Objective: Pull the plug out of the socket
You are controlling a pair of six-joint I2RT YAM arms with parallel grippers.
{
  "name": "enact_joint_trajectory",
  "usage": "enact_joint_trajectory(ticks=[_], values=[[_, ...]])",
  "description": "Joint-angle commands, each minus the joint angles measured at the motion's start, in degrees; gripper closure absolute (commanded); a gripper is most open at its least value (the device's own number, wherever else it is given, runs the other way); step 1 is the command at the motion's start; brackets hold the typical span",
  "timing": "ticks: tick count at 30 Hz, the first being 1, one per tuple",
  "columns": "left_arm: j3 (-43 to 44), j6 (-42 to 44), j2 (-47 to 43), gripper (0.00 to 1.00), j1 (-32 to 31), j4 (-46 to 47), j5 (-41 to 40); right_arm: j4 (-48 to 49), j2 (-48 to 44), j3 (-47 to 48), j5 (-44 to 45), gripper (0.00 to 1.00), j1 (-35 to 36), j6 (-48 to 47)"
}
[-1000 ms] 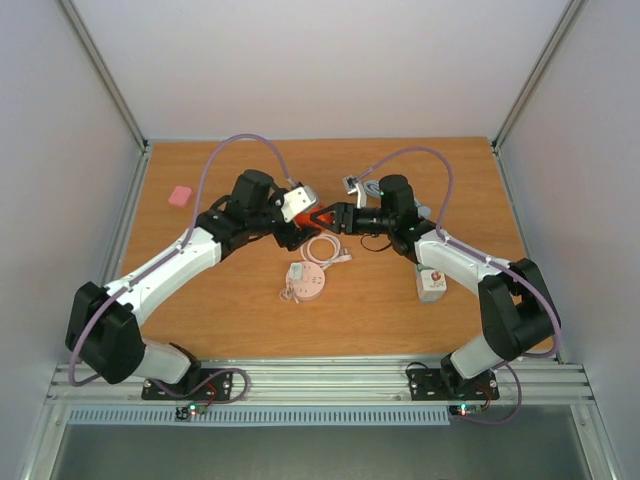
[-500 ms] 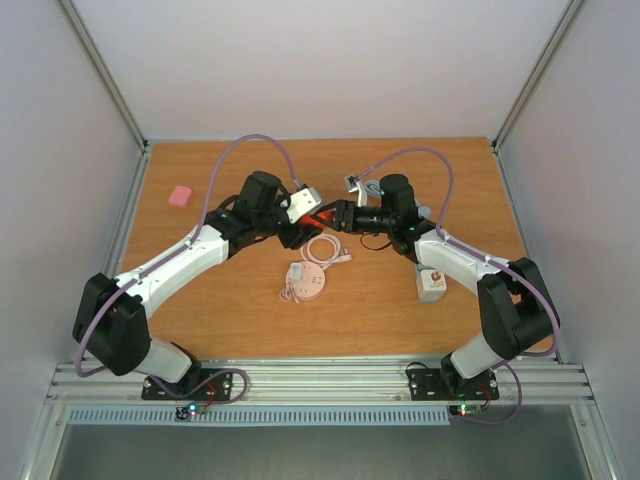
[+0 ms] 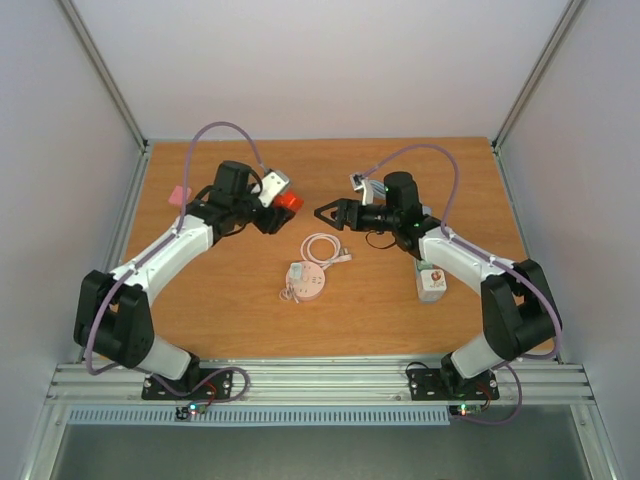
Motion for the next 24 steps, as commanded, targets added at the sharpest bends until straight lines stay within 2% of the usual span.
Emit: enact_joint_trajectory(ticks=[1,11,17,24], values=[[1.3,-1.1,3.0,0.55,5.2,-0.7,0.9,-1.9,-4.4,-0.2,2.1,0.04,-0.5,-7.1],[9.4,1.4,14.2,0.55,18.5,-8.5,-2.7,-4.1,-10.3,-3.8,6.2,0.01,-0.5,-19.2],[16.3,2.9,22.7,0.55,22.6,-12.1,-8.8,-5.5,-10.5,-3.7,3.3,0.01,-0.4,-22.1],[20.5,3.6,28.9,0.55,27.0,-12.0,-13.9,-6.2,-10.7,-5.1,1.7,0.01,-0.4,-25.5]])
